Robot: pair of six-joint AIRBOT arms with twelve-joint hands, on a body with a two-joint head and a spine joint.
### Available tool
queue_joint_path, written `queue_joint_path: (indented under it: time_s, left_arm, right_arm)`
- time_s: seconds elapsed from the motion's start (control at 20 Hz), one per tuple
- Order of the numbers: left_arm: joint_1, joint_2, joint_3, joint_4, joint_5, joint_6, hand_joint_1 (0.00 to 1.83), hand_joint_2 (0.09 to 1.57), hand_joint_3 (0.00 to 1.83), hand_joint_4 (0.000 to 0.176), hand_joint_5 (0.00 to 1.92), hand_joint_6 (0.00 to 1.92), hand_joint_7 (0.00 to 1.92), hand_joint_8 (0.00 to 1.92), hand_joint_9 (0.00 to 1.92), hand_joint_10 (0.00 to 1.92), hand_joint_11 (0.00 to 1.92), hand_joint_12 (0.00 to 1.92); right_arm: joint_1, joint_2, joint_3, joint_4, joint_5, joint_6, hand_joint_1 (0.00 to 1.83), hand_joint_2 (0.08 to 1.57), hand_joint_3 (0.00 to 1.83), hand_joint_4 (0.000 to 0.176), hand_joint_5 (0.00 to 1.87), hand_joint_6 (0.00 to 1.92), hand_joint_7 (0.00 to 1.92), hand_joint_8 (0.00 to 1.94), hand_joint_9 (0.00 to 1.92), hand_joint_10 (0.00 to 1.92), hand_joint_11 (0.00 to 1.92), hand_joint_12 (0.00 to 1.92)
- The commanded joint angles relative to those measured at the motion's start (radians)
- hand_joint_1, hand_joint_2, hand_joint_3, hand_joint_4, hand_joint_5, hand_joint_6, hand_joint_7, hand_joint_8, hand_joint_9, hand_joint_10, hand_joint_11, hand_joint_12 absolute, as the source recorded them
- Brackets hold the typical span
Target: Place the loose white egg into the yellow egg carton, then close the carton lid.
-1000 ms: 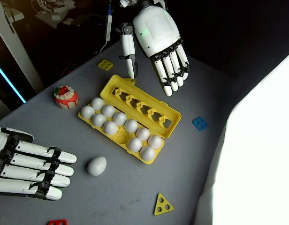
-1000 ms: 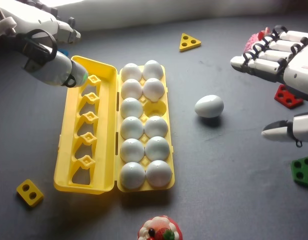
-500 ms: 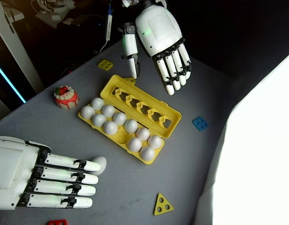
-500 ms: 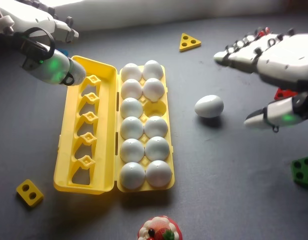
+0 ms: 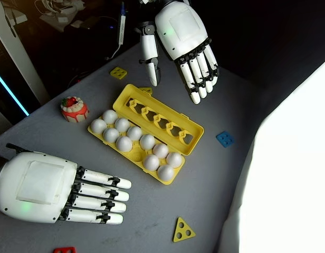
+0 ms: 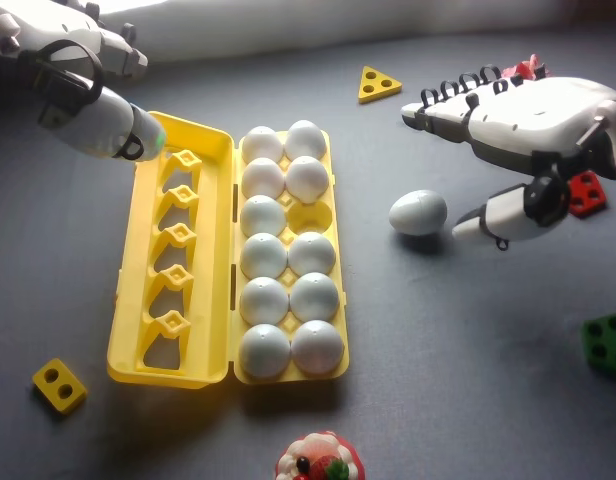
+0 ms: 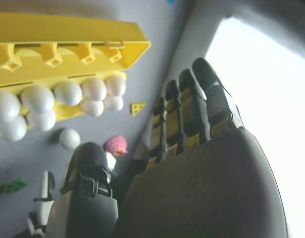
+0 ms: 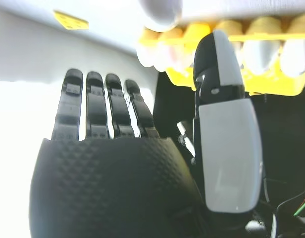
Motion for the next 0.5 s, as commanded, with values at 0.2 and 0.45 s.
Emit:
queue_joint_path:
  time_s: [0.2,0.45]
  left_arm:
    - [0.025,0.003,0.006,0.059,-0.060,0.016,0.10,1.32,0.00,0.028,0.16,0.01,0.21,0.01,0.20,0.00,0.00,0.66]
    - [0.016,0.008,0.028,0.049,-0.061,0.015,0.08,1.32,0.00,0.021,0.16,0.00,0.21,0.00,0.21,0.01,0.00,0.73]
  right_arm:
    - [0.013,-0.021,0.008,0.143,0.020,-0.141,0.94,1.08,0.01,0.001,0.02,0.01,0.00,0.00,0.00,0.00,0.00,0.00]
    - [0.011,-0.055,0.041,0.186,0.022,-0.165,0.96,1.08,0.01,0.017,0.08,0.03,0.00,0.00,0.00,0.00,0.00,0.00]
